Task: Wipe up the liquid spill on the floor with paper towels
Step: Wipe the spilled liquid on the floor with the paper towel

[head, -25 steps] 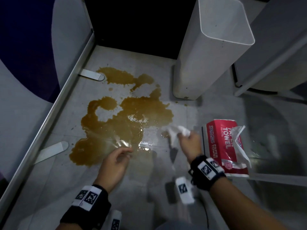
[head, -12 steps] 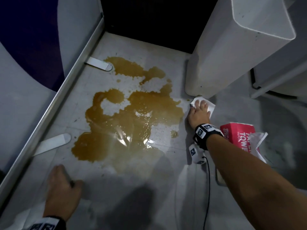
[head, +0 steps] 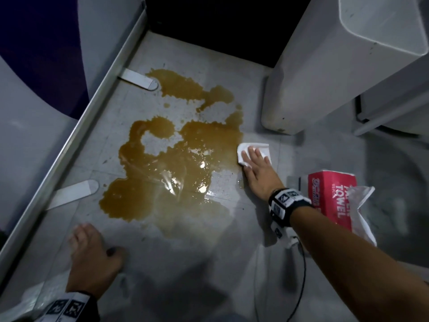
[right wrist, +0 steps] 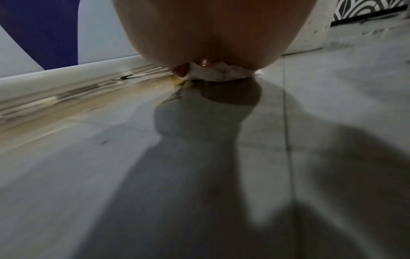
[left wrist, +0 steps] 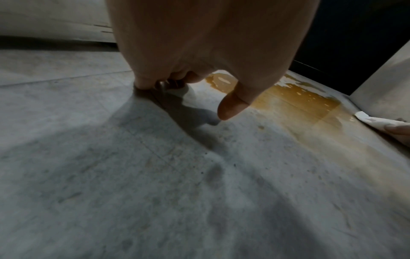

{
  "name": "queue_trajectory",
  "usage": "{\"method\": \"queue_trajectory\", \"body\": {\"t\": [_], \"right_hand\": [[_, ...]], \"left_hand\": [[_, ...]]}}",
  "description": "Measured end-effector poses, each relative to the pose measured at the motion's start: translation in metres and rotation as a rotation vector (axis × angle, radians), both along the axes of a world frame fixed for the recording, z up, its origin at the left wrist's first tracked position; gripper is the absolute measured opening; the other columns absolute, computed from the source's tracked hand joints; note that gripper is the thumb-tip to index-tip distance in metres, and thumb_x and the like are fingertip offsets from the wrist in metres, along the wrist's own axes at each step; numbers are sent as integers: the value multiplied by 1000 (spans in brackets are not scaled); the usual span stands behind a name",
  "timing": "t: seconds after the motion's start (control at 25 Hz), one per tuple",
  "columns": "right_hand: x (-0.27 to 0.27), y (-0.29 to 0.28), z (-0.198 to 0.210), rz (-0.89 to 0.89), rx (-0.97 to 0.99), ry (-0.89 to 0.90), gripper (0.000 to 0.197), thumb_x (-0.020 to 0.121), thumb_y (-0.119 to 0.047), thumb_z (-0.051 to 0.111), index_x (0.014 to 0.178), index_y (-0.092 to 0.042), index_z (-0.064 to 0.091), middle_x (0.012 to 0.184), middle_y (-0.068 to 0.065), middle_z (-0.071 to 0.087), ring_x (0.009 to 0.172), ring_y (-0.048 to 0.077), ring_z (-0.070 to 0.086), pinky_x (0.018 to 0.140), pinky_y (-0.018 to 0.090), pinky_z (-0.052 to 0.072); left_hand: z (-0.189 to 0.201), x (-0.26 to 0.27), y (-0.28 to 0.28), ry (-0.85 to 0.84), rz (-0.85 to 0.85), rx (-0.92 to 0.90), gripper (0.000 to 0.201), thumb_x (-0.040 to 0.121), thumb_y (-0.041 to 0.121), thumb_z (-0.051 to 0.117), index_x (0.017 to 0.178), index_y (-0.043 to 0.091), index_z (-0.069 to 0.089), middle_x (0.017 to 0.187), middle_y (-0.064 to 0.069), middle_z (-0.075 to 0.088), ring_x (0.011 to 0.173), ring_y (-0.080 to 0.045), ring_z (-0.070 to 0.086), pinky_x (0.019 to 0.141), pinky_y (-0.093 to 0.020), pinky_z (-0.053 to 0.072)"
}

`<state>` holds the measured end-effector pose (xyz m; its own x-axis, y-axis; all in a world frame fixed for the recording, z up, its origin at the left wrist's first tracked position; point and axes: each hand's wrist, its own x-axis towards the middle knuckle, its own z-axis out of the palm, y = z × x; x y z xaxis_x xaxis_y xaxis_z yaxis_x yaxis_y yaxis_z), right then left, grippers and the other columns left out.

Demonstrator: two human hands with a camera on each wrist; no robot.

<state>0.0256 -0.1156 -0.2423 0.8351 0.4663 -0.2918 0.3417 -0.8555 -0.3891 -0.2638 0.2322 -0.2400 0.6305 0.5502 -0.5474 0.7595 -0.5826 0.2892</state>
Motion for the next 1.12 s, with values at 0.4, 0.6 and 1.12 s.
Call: {"method": "queue_trajectory", "body": {"t": [0.4, 0.6, 1.12], "right_hand": [[-114, 14, 5, -127, 35, 101, 59, 102, -46, 2, 157, -25, 8, 161, -8, -12, 149, 10, -18, 123, 35, -8], [-159, 20, -4, -117, 47, 120, 64, 100, -46, 3, 159, -22, 12, 163, -7, -9, 148, 7, -19, 119, 29, -15], [-249, 61, -2, -122, 30, 236, 60, 93, -48, -4, 151, -34, -12, 158, -8, -26, 146, 9, -28, 115, 30, -23]], "left_hand": [[-4, 5, -1, 75, -69, 63, 111, 56, 48, 46, 139, -22, 22, 145, -43, 22, 140, -53, 14, 117, -56, 13], [12, 1, 3, 109, -10, -74, 111, 62, 43, 45, 151, -9, 4, 159, -29, 0, 148, -40, -6, 121, -49, 8], [33, 4, 10, 71, 65, -189, 111, 66, 47, 46, 155, 5, -4, 163, -13, -12, 150, -28, -13, 122, -43, 5]]}}
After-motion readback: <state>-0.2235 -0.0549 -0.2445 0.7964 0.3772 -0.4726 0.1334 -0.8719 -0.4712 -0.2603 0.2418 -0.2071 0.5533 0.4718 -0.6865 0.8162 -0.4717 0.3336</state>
